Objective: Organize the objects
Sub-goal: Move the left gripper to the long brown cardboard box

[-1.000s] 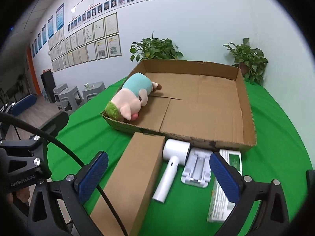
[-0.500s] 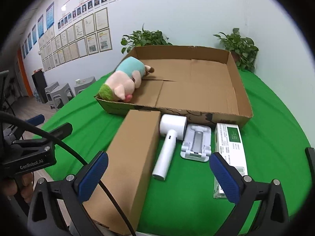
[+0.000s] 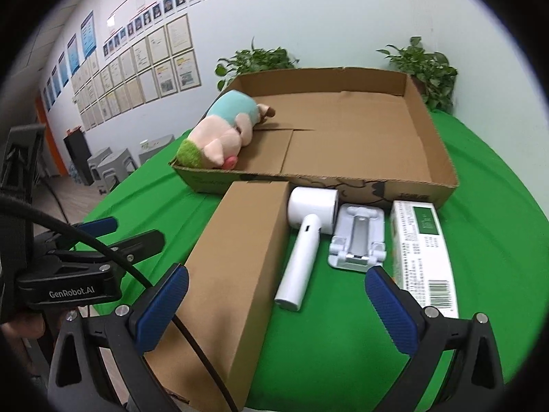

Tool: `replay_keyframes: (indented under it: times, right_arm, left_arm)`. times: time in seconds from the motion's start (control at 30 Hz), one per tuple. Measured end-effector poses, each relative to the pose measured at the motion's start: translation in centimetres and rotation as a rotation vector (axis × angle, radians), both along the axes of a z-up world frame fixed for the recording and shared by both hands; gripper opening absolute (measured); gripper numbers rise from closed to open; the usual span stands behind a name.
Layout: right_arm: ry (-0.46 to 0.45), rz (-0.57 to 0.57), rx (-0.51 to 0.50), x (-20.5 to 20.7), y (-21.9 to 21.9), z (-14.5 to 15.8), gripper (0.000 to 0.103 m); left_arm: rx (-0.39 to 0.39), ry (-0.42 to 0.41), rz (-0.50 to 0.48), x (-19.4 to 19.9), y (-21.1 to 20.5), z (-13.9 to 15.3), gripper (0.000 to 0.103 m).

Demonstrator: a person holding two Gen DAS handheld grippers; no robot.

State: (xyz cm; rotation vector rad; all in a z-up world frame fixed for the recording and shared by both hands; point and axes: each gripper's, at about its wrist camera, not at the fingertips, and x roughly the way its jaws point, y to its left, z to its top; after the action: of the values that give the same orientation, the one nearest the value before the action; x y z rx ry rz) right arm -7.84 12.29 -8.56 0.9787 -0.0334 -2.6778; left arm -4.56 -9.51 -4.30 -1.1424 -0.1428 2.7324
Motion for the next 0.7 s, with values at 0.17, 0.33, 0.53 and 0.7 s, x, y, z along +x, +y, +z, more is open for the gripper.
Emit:
replay_keyframes:
  times: [0.17,0.33,0.53,0.7]
  right_arm:
    - [-0.019,0.019,-0.008,-0.1,0.0,-0.6,0.102]
    - [-0.027,0.030,-0.014,0.1,0.3,-0.8,0.102]
    - [-0.027,0.088,-0.045,0.8,0.9,-0.5,0.102]
    - [-0.064,0.281,-0.110,3.1,0.9,0.4,0.102]
  left_arm:
    - [0.044,-0.017,-0.022,-2.1,0.0,-0.8,0.103]
    - [0.094,-0.037,-0.054,-3.2,0.1,-1.2,0.102]
    - [0.175,-0.083,-0.099,-3.9,0.1,-1.6,0.102]
    - [0.255,-0.135,-0.151,-3.7,0.2,-2.1,0.102]
